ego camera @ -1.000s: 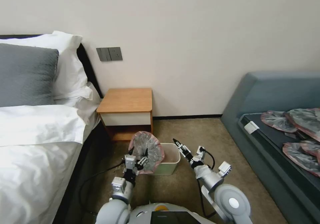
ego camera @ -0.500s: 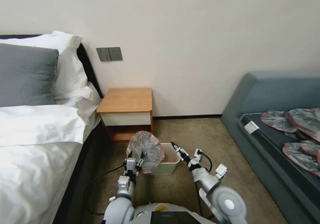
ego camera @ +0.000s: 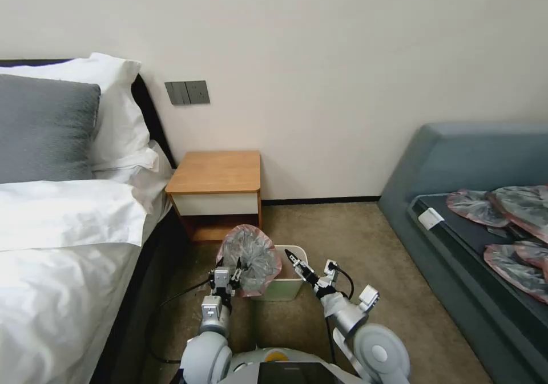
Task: Pick up the garbage bag from the table and place it over the trash can.
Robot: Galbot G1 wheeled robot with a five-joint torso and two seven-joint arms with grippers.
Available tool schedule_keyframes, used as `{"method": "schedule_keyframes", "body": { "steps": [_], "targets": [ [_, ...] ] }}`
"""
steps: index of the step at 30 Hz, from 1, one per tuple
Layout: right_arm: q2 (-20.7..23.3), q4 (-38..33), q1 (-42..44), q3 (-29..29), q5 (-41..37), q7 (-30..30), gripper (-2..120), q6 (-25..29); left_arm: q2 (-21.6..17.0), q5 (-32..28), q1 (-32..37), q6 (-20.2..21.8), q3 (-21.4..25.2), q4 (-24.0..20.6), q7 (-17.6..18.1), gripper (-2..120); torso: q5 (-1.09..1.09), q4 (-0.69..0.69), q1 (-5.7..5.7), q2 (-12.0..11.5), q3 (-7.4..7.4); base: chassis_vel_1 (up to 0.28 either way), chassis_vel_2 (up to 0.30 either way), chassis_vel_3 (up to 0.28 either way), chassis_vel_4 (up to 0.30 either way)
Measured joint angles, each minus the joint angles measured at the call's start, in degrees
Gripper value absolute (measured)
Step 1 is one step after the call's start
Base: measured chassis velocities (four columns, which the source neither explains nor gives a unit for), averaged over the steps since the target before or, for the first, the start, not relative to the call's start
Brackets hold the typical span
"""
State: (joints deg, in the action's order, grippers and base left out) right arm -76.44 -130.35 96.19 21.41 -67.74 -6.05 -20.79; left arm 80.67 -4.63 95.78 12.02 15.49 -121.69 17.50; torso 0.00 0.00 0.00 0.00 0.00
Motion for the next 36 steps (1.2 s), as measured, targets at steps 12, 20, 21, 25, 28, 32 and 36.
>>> {"method": "schedule_keyframes", "body": {
  "steps": [12,20,21,25,28,32,36],
  "targets": [
    [-0.27,-1.92,0.06,0.82,-0.22,0.05,100,0.01,0.03,-2.46,-4.2,1.42,-1.07,2.96,0.1,54,0.0,0.0,0.0,0.0,0.0,0.0,0.0,0.0,0.0],
    [-0.37,-2.12,-0.15,1.58,-0.43,-0.22,100,0.05,0.38,-2.66,-4.97,1.9,-2.28,3.72,0.29,53,0.0,0.0,0.0,0.0,0.0,0.0,0.0,0.0,0.0],
    [-0.37,-2.12,-0.15,1.58,-0.43,-0.22,100,0.05,0.38,-2.66,-4.97,1.9,-2.28,3.72,0.29,53,0.0,0.0,0.0,0.0,0.0,0.0,0.0,0.0,0.0],
    [-0.57,-1.95,-0.22,1.58,-0.45,-0.32,100,0.07,0.42,-2.73,-5.19,2.32,-2.54,4.1,0.65,53,0.0,0.0,0.0,0.0,0.0,0.0,0.0,0.0,0.0],
    [-0.64,-1.94,-0.23,1.8,-0.47,-0.5,100,0.11,0.56,-3.13,-6.26,3.27,-2.97,4.86,1.44,52,0.0,0.0,0.0,0.0,-0.01,0.0,0.0,0.0,0.0],
    [-0.61,-1.95,-0.03,2.3,-0.51,-0.52,100,0.13,0.68,-3.65,-7.29,4.23,-3.28,5.39,1.94,49,0.0,0.0,0.0,0.0,0.0,0.0,0.0,0.0,0.0],
    [-0.62,-1.95,0.13,2.67,-0.54,-0.56,100,0.16,0.57,-4.25,-8.02,5.1,-3.38,5.66,2.25,48,0.0,0.0,0.0,0.0,0.0,0.0,0.0,0.0,0.0]
  ]
}}
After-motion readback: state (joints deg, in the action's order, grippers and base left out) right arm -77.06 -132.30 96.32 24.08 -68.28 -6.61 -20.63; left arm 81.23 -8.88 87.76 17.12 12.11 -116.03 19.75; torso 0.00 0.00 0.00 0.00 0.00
